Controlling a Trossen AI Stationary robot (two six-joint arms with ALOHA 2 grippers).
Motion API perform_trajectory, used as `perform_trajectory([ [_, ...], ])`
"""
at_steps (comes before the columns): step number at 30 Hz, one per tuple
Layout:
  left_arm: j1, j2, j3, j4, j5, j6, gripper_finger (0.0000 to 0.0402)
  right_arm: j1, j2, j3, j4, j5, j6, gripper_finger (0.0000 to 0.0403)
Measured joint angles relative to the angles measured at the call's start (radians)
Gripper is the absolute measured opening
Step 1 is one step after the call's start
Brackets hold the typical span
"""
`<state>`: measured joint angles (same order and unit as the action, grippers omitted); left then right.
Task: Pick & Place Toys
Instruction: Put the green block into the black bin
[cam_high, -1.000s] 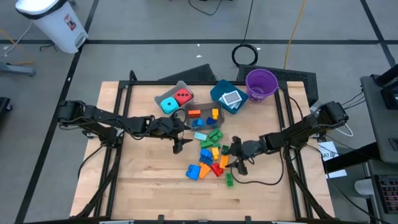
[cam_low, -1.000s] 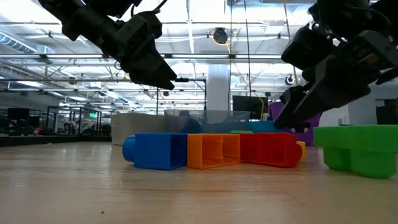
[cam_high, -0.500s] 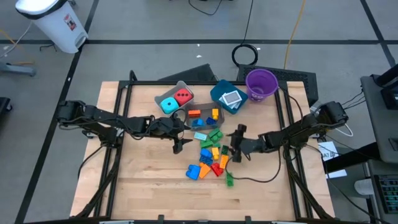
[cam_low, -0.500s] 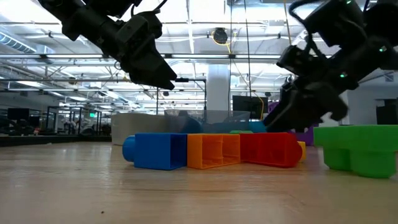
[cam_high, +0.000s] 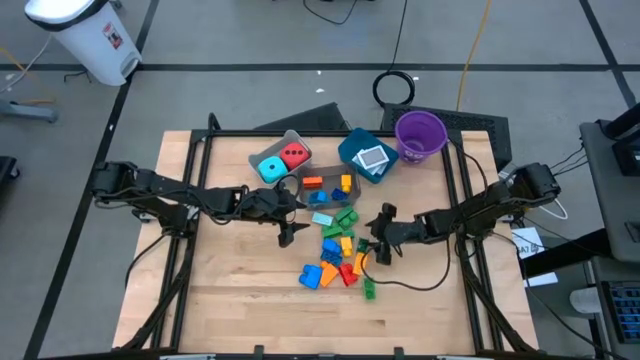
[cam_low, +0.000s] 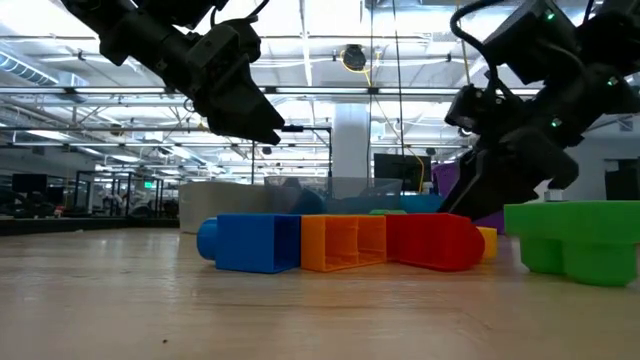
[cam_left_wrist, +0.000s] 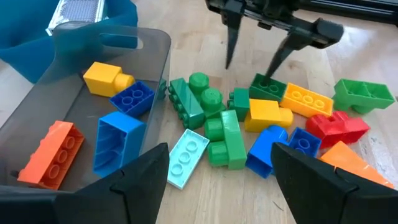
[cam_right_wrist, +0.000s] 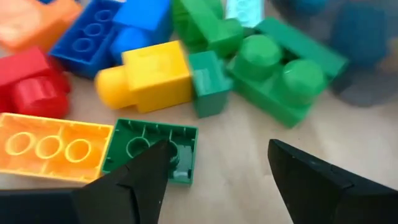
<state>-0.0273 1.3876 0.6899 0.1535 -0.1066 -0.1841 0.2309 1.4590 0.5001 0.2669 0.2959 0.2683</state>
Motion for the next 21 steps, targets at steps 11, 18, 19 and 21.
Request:
perform_trajectory([
  [11, 0.000, 0.000, 0.000, 0.001, 0.000, 0.000, 0.0285, 0.002, -0.016, -0.002, 0.017, -0.219, 0.103, 0.0251],
  [18, 0.000, 0.000, 0.000, 0.002, 0.000, -0.002, 0.0285, -0.004, 0.000, 0.000, -0.018, -0.043, 0.076, 0.0251],
  [19, 0.000, 0.000, 0.000, 0.002, 0.000, -0.002, 0.0285, -0.008, 0.001, 0.000, -0.028, -0.018, 0.076, 0.0251],
  [21, 0.000, 0.000, 0.000, 0.005, 0.000, -0.002, 0.0285, -0.020, 0.001, 0.000, -0.046, 0.028, 0.107, 0.0251],
])
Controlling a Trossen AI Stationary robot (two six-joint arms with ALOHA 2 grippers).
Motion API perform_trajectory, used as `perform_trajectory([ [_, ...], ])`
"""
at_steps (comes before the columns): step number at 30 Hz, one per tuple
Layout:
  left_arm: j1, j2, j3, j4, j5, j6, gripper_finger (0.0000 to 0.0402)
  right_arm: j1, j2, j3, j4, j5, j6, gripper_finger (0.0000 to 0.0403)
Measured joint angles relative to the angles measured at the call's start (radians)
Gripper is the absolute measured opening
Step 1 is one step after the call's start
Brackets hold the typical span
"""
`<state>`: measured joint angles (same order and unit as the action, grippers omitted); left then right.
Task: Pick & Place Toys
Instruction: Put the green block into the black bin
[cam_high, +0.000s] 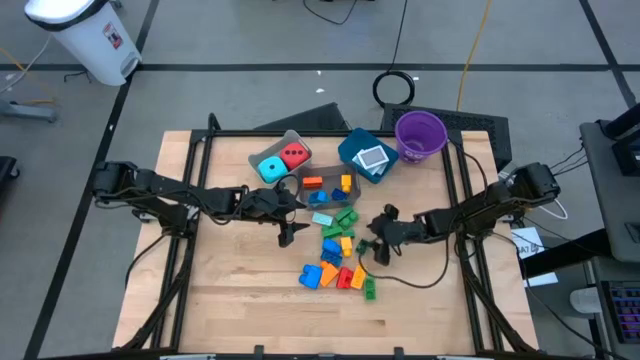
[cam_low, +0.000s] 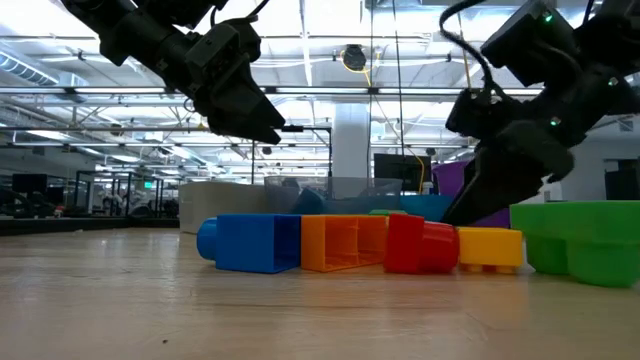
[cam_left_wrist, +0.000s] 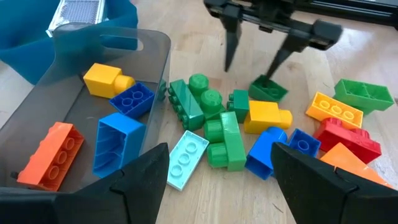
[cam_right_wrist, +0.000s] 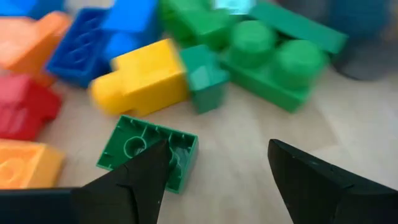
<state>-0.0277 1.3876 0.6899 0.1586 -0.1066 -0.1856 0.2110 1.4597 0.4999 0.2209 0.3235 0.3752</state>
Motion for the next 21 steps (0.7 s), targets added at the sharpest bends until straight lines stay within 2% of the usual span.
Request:
perform_trajectory([
  [3, 0.000, 0.000, 0.000, 0.001, 0.000, 0.000, 0.0285, -0.024, -0.001, 0.000, -0.024, 0.041, 0.119, 0.0251],
  [10, 0.000, 0.000, 0.000, 0.001, 0.000, -0.001, 0.0285, -0.093, -0.002, 0.000, -0.026, 0.030, 0.306, 0.0251],
  [14, 0.000, 0.000, 0.000, 0.001, 0.000, -0.003, 0.0285, -0.111, -0.002, -0.002, 0.018, -0.040, 0.309, 0.0251],
  [21, 0.000, 0.000, 0.000, 0.000, 0.000, -0.003, 0.0285, -0.112, -0.002, -0.003, 0.125, -0.099, 0.281, 0.0251],
])
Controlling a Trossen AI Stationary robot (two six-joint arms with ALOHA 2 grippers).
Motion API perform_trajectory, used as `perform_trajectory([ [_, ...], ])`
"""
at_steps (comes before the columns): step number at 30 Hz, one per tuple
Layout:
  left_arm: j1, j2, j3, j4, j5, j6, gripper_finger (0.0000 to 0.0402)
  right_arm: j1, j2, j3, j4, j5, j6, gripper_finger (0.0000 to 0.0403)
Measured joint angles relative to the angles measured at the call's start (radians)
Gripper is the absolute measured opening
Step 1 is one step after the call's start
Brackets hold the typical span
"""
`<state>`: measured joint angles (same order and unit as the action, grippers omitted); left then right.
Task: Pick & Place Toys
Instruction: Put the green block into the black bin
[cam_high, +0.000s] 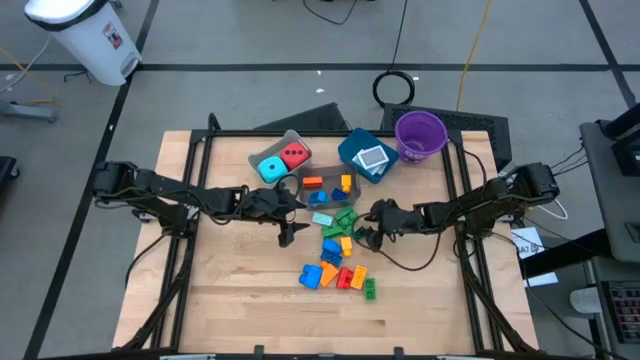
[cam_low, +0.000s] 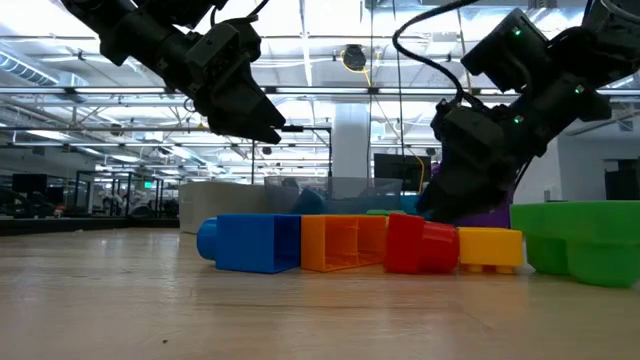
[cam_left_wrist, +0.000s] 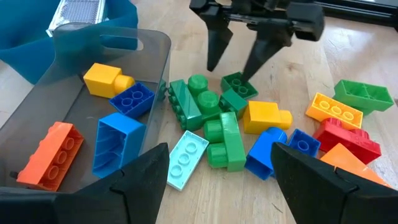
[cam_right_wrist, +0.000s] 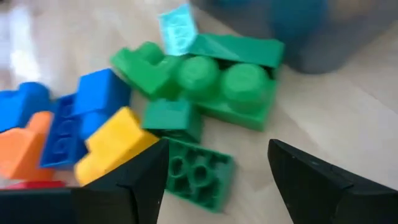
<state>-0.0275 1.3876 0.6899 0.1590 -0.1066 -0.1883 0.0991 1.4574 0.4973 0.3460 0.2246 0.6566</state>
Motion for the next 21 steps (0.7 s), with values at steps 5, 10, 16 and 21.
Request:
perform_trajectory([
  [5, 0.000, 0.000, 0.000, 0.000, 0.000, 0.000, 0.0285, 0.007, 0.000, 0.000, 0.026, -0.071, -0.255, 0.0251],
  [10, 0.000, 0.000, 0.000, 0.001, 0.000, 0.000, 0.0285, 0.040, 0.005, 0.000, 0.032, -0.070, -0.405, 0.0251],
  [16, 0.000, 0.000, 0.000, 0.003, 0.000, 0.001, 0.0285, 0.054, 0.055, 0.001, 0.059, -0.062, -0.444, 0.0251],
  [21, 0.000, 0.000, 0.000, 0.003, 0.000, -0.006, 0.0285, 0.048, 0.116, 0.001, 0.115, -0.065, -0.484, 0.0251],
])
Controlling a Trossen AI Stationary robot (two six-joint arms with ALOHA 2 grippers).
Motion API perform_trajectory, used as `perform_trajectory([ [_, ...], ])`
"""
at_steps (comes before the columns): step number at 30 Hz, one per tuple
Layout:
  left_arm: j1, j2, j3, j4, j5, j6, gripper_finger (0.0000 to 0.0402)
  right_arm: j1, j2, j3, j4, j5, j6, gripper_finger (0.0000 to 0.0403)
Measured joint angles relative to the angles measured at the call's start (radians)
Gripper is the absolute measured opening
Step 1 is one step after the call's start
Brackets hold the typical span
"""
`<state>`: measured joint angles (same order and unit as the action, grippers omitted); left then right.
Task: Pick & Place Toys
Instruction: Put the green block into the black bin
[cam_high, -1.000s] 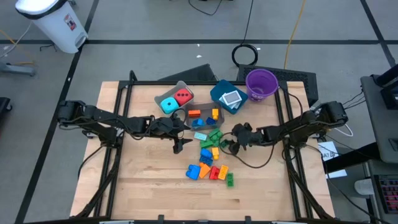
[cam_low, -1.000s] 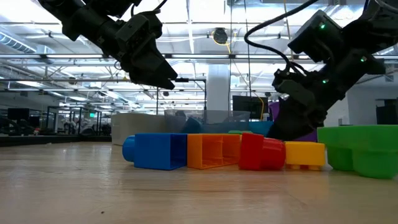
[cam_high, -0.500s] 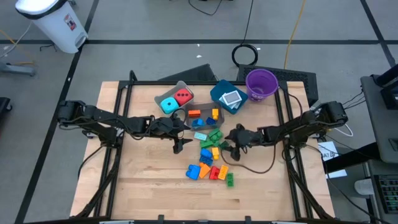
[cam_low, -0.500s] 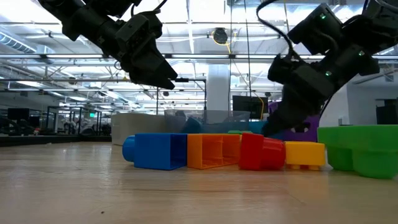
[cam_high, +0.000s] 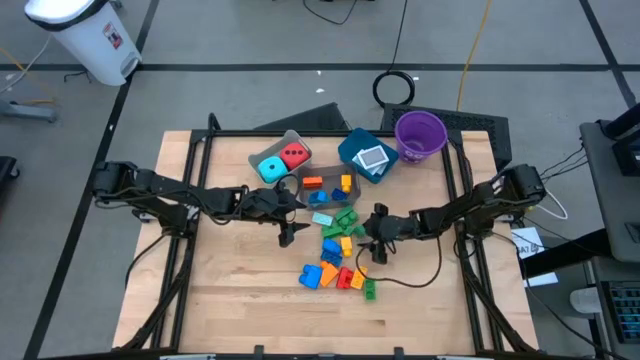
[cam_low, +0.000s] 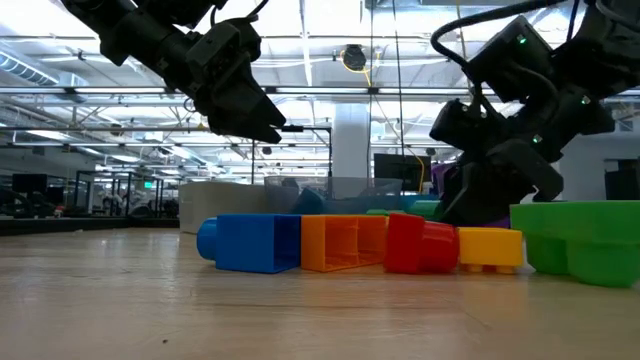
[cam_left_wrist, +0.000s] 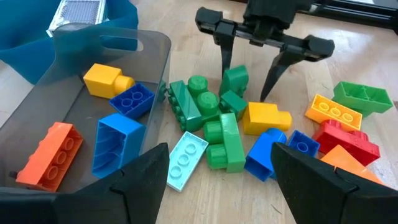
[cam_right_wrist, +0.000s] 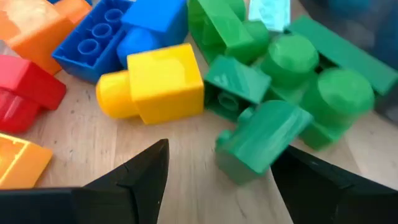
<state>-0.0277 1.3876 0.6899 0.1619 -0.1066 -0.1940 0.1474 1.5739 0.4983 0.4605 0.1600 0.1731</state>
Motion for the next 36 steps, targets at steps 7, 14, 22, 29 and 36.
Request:
perform_trajectory([
  [7, 0.000, 0.000, 0.000, 0.000, 0.000, -0.003, 0.0285, -0.003, 0.011, 0.000, 0.010, 0.010, -0.028, 0.0251],
  [14, 0.000, 0.000, 0.000, 0.000, 0.000, -0.003, 0.0285, -0.004, 0.005, 0.000, 0.061, 0.080, 0.030, 0.0251],
  [22, 0.000, 0.000, 0.000, 0.000, 0.000, -0.006, 0.0285, -0.004, 0.005, 0.000, 0.054, 0.079, 0.035, 0.0188],
  [29, 0.000, 0.000, 0.000, 0.000, 0.000, -0.010, 0.0285, -0.004, 0.002, 0.000, 0.052, 0.073, 0.054, 0.0078],
  [36, 0.000, 0.000, 0.000, 0.000, 0.000, -0.011, 0.0285, -0.004, -0.066, 0.000, 0.067, 0.071, 0.051, 0.0040],
])
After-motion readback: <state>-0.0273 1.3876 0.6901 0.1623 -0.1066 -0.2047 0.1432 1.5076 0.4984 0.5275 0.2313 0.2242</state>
